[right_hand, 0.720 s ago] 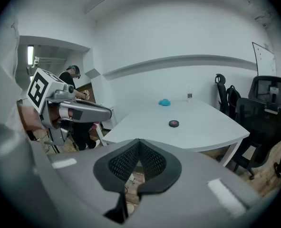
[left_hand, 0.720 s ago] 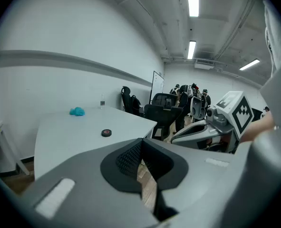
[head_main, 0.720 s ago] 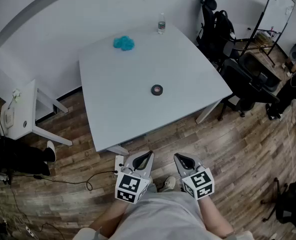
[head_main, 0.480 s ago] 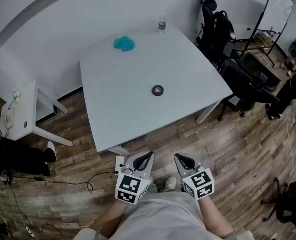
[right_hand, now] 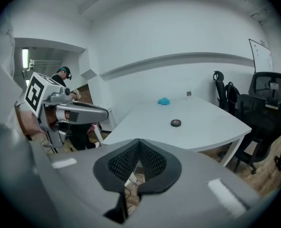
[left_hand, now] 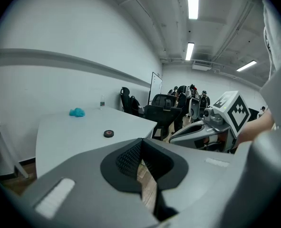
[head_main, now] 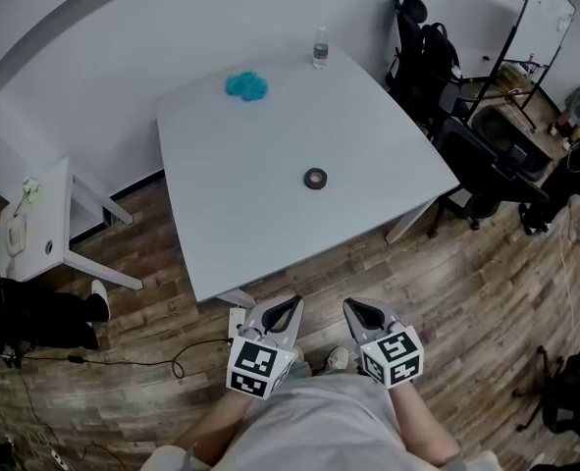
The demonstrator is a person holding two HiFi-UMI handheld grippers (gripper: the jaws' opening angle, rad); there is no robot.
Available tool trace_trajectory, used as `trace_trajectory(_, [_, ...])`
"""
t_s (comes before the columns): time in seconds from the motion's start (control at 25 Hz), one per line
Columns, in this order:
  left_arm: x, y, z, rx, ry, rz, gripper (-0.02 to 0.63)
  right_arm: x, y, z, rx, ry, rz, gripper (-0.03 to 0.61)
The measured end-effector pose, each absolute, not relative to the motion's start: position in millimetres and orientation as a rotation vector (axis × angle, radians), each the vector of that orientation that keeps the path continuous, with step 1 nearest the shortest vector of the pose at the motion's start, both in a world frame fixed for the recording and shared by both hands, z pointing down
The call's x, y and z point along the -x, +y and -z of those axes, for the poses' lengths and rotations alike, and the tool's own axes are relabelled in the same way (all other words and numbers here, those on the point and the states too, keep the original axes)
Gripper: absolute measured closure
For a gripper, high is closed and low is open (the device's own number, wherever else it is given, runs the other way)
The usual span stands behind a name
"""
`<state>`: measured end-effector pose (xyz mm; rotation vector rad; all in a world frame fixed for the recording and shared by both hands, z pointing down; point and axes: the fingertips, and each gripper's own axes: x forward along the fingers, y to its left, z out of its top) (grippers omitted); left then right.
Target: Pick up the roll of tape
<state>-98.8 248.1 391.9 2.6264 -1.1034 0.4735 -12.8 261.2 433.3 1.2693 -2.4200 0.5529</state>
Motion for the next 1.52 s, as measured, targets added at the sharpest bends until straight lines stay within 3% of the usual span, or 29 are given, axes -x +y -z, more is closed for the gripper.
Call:
trace_trajectory(0.48, [123, 255, -402, -2.665, -1.035, -0.494, 0.595, 40, 262, -435, -1.312, -2.403, -0.534, 0.572])
trace_trajectory(1.52, [105, 164, -417, -2.608, -1.112, -0.497, 0.595, 13, 172, -451, -1.265, -2.418, -0.549, 0.572])
